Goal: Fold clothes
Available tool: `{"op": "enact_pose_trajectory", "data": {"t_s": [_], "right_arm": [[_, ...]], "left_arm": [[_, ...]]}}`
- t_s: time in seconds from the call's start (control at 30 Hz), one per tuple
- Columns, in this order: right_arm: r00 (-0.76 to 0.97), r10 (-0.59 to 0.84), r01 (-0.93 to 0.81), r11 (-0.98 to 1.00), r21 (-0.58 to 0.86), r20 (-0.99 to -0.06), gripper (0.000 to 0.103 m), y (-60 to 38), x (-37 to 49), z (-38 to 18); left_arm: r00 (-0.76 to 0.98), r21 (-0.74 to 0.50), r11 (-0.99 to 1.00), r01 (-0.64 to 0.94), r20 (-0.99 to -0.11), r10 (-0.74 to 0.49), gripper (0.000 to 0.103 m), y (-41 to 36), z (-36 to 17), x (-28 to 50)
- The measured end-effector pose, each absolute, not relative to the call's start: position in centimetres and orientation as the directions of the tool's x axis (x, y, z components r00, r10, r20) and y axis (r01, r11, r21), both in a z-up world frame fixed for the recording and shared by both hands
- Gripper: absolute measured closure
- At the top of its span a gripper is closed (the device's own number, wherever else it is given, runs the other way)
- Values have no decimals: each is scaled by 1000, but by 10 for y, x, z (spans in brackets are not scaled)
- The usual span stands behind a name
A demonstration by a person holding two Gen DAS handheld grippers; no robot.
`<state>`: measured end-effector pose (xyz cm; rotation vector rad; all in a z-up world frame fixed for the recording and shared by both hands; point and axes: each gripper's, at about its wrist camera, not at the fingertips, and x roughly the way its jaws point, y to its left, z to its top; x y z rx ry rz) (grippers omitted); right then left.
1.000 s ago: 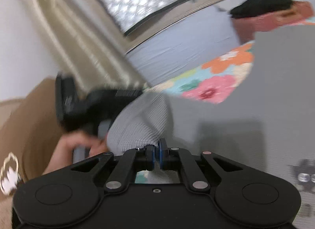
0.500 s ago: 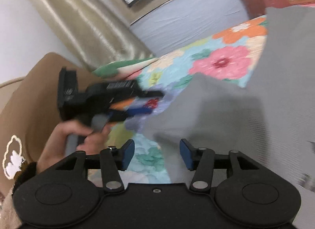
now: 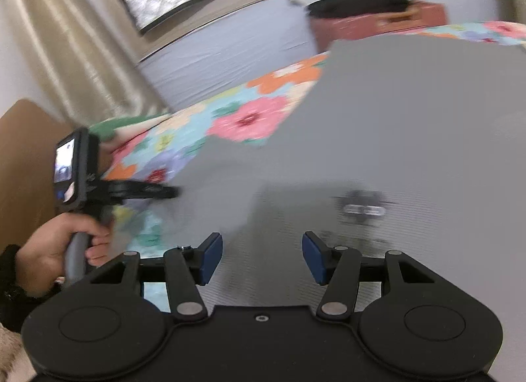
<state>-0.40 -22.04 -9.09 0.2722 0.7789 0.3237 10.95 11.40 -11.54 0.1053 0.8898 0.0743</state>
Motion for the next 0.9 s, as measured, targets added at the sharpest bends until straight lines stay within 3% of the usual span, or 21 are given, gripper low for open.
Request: {"op": "enact_pose_trajectory", "data": {"t_s": [0.2, 0.27, 0.33, 0.4, 0.53, 0.57, 0.7, 0.9], "right_arm": [[697, 229, -91, 968, 233, -680, 42, -278, -48, -74], [702, 176, -62, 980, 187, -690, 42, -298, -63, -68], [705, 123, -34, 989, 141, -698, 42, -317, -78, -61], [706, 78, 9, 993, 120, -703, 39, -330, -90, -50], [718, 27, 65, 992, 105, -695, 30, -346, -112, -24], [724, 20, 70, 992, 102, -689, 23, -349, -118, -17], [770, 42, 61, 988, 139, -637, 20, -351, -143, 10], [759, 71, 59, 983, 176, -647, 16, -346, -167, 29]], "left_arm": [[569, 301, 943, -143, -754, 327, 93, 108, -103, 103], [586, 196, 967, -166, -769, 256, 82, 109, -84, 92], [616, 123, 977, -173, -760, 205, 48, 100, -61, 74], [654, 117, 982, -146, -733, 185, 43, 79, -39, 52], [697, 83, 996, -45, -711, 91, 21, 28, -3, 6], [702, 69, 998, -15, -710, 60, 18, 16, 5, -6], [706, 73, 991, 116, -708, -31, 4, -32, 25, -45], [685, 67, 967, 247, -718, -125, 3, -85, 46, -88]]}}
